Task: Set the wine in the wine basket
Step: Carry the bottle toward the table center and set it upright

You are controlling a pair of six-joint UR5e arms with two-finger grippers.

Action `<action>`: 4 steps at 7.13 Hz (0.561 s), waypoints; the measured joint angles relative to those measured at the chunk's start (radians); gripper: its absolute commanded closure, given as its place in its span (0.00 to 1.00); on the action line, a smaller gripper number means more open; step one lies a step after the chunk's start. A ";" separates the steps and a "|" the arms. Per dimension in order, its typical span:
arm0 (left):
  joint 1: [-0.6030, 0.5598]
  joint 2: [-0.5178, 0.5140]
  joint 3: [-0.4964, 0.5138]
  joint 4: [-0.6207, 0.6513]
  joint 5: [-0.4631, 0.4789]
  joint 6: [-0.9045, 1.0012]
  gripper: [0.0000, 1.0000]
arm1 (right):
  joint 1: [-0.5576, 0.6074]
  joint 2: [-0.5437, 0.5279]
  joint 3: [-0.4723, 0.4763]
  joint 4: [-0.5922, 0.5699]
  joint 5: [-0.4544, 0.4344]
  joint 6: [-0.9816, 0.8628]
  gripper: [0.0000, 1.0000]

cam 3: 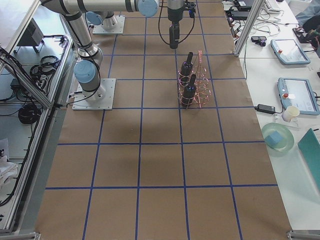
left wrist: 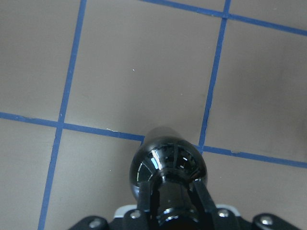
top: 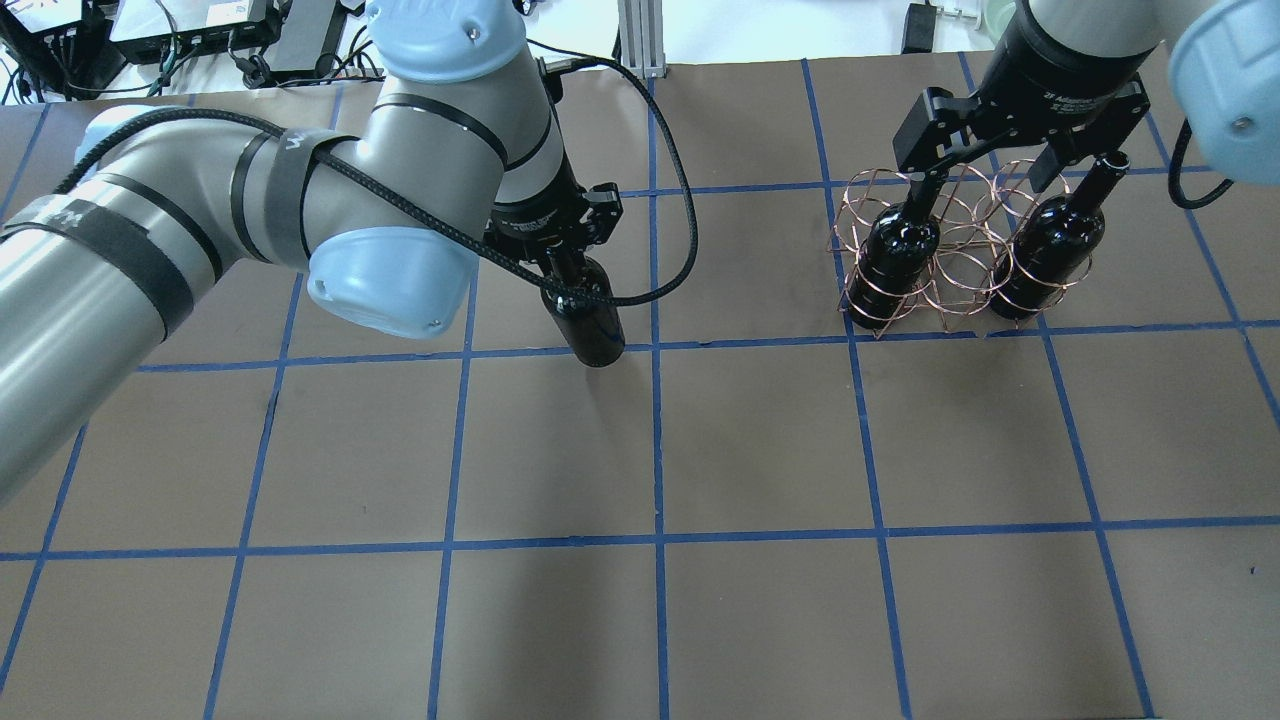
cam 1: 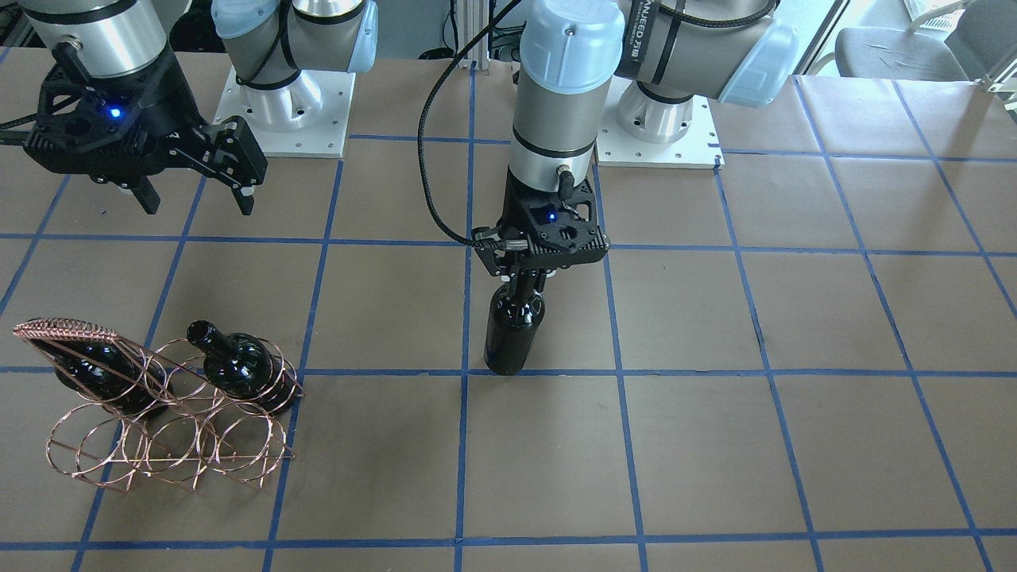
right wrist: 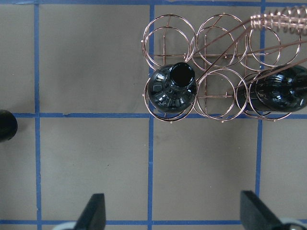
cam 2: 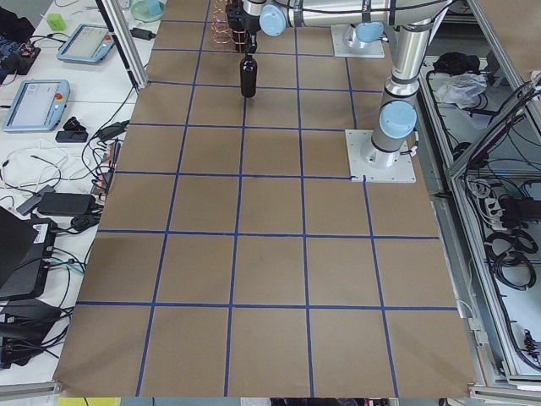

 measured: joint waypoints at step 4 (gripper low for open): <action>-0.036 -0.002 -0.026 0.015 -0.001 0.001 0.00 | 0.000 0.000 0.000 -0.001 0.000 0.000 0.00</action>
